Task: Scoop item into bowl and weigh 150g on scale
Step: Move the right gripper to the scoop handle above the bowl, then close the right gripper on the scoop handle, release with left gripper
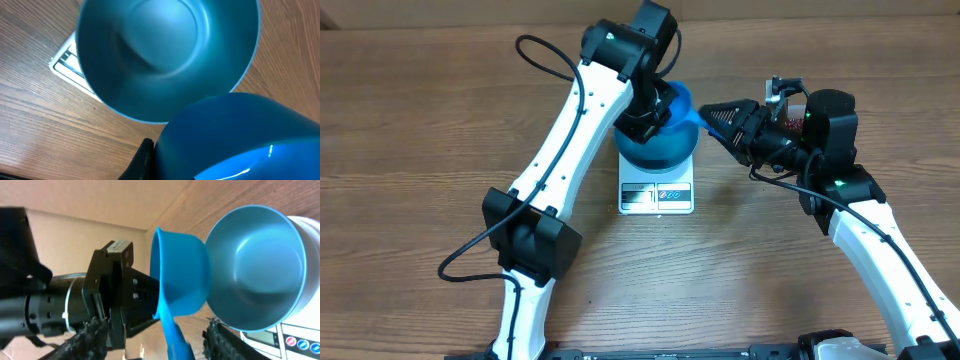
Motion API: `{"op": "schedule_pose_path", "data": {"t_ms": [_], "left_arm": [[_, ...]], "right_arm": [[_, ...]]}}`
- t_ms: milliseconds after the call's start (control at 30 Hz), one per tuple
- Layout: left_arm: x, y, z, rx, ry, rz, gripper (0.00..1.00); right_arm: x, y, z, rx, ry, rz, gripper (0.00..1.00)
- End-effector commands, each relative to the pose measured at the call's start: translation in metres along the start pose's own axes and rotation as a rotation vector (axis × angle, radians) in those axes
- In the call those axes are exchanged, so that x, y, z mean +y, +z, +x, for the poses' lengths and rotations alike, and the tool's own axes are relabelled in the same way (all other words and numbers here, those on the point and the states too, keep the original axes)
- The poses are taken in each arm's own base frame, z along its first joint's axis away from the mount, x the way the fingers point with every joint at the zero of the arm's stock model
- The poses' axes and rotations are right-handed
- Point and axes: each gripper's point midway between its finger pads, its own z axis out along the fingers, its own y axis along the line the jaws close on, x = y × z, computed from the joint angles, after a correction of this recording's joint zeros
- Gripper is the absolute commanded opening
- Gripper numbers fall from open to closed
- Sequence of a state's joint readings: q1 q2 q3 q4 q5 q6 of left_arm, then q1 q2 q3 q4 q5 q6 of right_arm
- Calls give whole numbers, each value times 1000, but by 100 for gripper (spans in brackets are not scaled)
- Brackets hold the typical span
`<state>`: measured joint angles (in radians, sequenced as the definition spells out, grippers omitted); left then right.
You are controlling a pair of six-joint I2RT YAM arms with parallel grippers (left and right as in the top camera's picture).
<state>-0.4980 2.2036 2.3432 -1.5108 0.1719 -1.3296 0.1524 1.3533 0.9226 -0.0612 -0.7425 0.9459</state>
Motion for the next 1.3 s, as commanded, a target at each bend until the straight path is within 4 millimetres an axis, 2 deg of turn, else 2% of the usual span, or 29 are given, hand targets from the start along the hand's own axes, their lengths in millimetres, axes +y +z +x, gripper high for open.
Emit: {"op": "schedule_pose_path", "data": {"t_ms": [0,200,367,733,933,967,1000,1067,1100,1267], "left_arm": [[-6,-3,6,4,0,18,5],[-7,-2,6,4,3,22,4],[-8,-2,7,9,4,28,4],[-11,-3,7,8,6,37,5],[-11,-3,7,8,6,37,5],[-11,-3,7,8,6,37,10],[-11,-3,7,8,6,37,24],[-10,-3,7,7,7,37,88],[-11,-3,7,7,7,37,100],[-11,-3,4,5,16,42,100]], "right_arm": [[11,0,-4,-15,-31,-16,53],[11,0,-4,-15,-31,-16,32],[11,0,-4,-15,-31,-16,19],[11,0,-4,-15,-31,-16,4],[11,0,-4,-15,-31,-16,4],[11,0,-4,-15,-31,-16,4],[11,0,-4,-15,-31,-16,4],[11,0,-4,-15,-31,-16,4],[11,0,-4,-15,-31,-16,4],[11,-1,-5,-15,-31,-16,4]]}}
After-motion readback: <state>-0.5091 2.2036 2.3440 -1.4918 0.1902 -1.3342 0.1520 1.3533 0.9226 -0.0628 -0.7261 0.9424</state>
